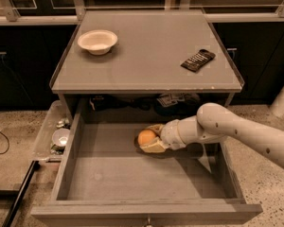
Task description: Pick orange from top drawer and place on counter
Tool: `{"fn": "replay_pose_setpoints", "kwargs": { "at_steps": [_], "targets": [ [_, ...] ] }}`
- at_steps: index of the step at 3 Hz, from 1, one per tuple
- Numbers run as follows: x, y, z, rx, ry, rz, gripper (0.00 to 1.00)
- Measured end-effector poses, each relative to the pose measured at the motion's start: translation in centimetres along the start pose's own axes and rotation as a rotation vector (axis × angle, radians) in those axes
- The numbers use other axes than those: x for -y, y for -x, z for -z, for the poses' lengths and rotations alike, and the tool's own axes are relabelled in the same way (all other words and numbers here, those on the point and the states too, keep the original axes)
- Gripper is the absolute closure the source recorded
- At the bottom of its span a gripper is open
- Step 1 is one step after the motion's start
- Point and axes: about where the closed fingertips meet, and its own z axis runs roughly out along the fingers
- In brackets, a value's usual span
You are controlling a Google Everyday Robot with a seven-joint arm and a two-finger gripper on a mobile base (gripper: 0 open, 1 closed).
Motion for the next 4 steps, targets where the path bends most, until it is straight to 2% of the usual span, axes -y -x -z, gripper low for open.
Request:
{"fn": "replay_pose_setpoints", "kwargs": {
  "at_steps": [1, 2, 3, 4],
  "targets": [
    [0.0, 0.2, 0.0, 0.0, 0.0, 0.0, 1.0],
    [-1.8, 2.0, 3.5, 0.04, -0.033, 0.061, 1.0],
    [-3.2, 3.4, 9.4, 0.059, -0.116, 0.135, 1.0],
    [-3.5, 4.8, 14.7, 0.068, -0.166, 0.178, 1.0]
  ]
}}
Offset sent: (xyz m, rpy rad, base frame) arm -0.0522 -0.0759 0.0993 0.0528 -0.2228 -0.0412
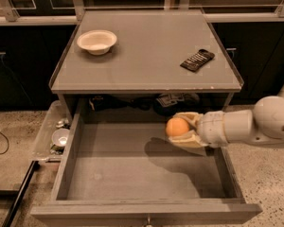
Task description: Pick orange from top drawer and place on counter
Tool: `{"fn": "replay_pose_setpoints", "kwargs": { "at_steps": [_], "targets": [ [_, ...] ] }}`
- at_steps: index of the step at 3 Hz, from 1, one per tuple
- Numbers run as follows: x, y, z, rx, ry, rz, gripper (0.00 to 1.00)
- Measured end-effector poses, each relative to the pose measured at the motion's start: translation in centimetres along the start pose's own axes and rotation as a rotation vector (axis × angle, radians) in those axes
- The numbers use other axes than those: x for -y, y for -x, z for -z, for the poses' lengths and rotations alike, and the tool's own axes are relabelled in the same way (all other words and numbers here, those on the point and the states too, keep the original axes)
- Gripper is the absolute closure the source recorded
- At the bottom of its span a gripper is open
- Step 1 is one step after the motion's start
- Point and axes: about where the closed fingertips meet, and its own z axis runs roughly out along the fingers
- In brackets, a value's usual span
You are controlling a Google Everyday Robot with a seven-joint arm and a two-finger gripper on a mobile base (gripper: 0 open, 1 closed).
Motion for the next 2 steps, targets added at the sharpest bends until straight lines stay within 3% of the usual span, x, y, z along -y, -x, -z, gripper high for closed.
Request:
{"fn": "replay_pose_setpoints", "kwargs": {
  "at_steps": [1, 2],
  "targets": [
    [2.9, 2.3, 4.7, -0.004, -0.01, 0.045, 1.0],
    [7.0, 6.4, 8.0, -0.014, -0.002, 0.1, 1.0]
  ]
}}
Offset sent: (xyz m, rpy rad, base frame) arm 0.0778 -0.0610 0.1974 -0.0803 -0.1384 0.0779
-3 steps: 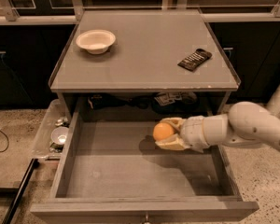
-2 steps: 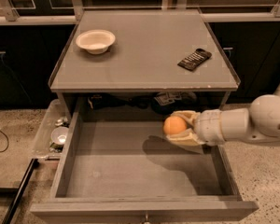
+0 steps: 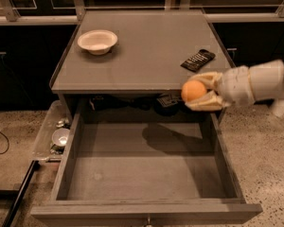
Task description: Pick orange from top drawer and place on counter
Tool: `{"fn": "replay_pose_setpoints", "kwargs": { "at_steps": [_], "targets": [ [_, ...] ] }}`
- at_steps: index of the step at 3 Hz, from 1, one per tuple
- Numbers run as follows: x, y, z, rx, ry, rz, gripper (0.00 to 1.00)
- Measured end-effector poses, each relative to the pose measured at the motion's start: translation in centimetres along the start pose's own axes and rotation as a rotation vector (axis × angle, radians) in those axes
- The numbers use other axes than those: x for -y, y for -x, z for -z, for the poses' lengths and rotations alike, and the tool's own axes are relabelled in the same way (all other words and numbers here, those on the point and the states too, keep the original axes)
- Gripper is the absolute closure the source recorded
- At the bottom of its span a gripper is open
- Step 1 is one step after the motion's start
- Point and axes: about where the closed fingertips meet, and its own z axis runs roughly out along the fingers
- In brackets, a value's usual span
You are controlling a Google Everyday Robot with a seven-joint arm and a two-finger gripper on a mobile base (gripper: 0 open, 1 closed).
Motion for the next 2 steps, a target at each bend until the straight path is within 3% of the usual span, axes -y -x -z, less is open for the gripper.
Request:
{"fn": "replay_pose_setpoints", "kwargs": {
  "at_steps": [1, 2],
  "targets": [
    [2.51, 3.46, 0.76, 0.042, 0.061, 0.05, 1.0],
    [2.85, 4.3, 1.3, 0.048, 0.058, 0.07, 1.0]
  ]
}}
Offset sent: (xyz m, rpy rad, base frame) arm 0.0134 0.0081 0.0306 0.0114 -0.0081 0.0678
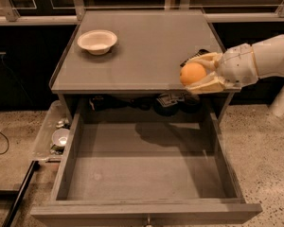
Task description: Pick orange from top drawer and place on counter
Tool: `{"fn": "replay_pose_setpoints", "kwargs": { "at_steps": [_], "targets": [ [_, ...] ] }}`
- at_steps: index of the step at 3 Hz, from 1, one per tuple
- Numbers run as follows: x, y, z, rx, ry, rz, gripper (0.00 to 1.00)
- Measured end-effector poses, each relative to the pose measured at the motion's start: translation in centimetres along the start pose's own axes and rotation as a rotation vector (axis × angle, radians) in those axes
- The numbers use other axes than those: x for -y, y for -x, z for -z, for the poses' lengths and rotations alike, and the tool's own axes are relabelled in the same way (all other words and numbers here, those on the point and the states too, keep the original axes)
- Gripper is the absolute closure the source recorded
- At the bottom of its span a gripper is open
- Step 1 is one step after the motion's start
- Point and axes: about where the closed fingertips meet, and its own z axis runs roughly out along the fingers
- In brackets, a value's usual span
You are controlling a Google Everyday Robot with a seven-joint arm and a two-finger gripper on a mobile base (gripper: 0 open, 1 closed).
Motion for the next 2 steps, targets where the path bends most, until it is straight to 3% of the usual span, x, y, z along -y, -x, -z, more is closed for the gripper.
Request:
{"fn": "replay_pose_setpoints", "kwargs": {
  "at_steps": [1, 2],
  "targets": [
    [0.0, 0.0, -0.1, 0.0, 0.0, 0.0, 1.0],
    [2.7, 0.6, -0.5, -0.023, -0.015, 0.033, 1.0]
  ]
}}
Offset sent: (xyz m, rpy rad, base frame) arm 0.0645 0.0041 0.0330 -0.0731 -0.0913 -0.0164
